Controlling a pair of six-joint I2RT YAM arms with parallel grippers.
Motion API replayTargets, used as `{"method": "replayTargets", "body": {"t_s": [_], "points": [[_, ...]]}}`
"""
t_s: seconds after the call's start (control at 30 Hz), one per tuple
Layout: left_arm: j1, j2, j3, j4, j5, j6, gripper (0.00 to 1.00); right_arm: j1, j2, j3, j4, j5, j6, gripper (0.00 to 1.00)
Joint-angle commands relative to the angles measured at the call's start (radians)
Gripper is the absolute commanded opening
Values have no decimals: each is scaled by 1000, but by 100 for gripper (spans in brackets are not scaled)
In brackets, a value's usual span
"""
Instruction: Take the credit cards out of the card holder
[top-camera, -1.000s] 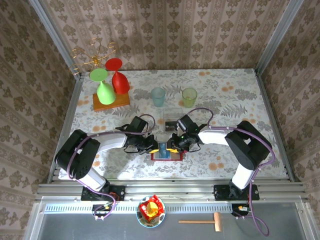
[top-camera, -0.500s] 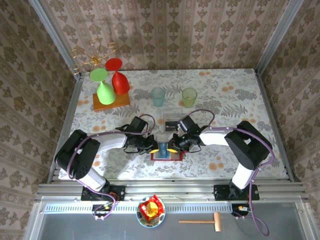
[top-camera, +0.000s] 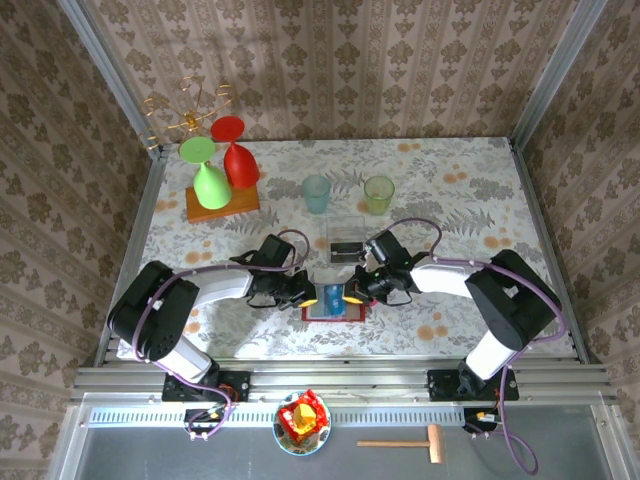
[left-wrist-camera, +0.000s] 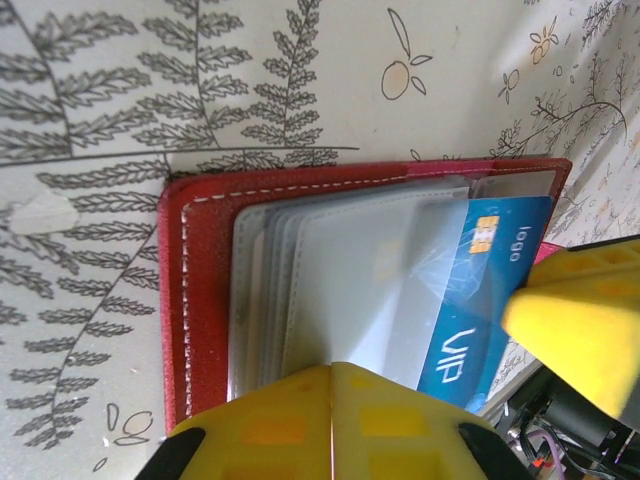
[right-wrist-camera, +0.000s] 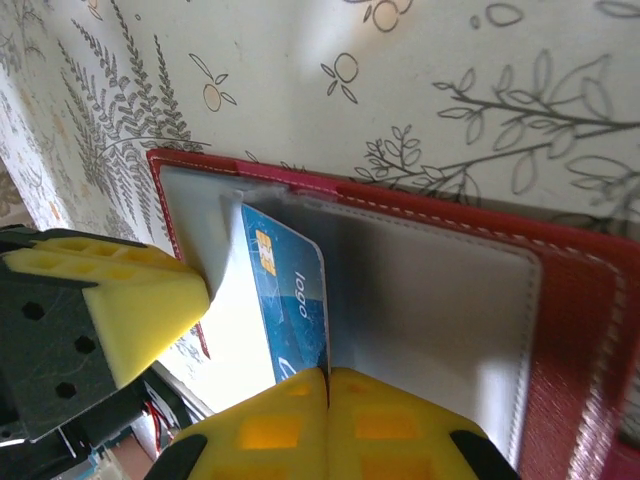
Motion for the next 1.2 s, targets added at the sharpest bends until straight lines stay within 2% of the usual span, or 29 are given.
{"method": "replayTargets", "body": {"t_s": [0.0, 0.13, 0.47, 0.67, 1.17], "points": [[0, -17, -29, -49, -39, -16, 8, -12, -46, 5, -135, 62, -59, 4], [1, -24, -28, -50, -42, -19, 8, -12, -63, 36, -205, 88, -97, 4], [0, -28, -25, -46, -35, -14, 9, -11, -75, 48, -215, 92, -94, 3], [1, -26, -19, -45, -31, -13, 9, 4, -56, 53, -156, 37, -55, 11], [0, -28, -24, -36, -26, -15, 9, 23, -37, 44, -100, 22, -6, 13]]}}
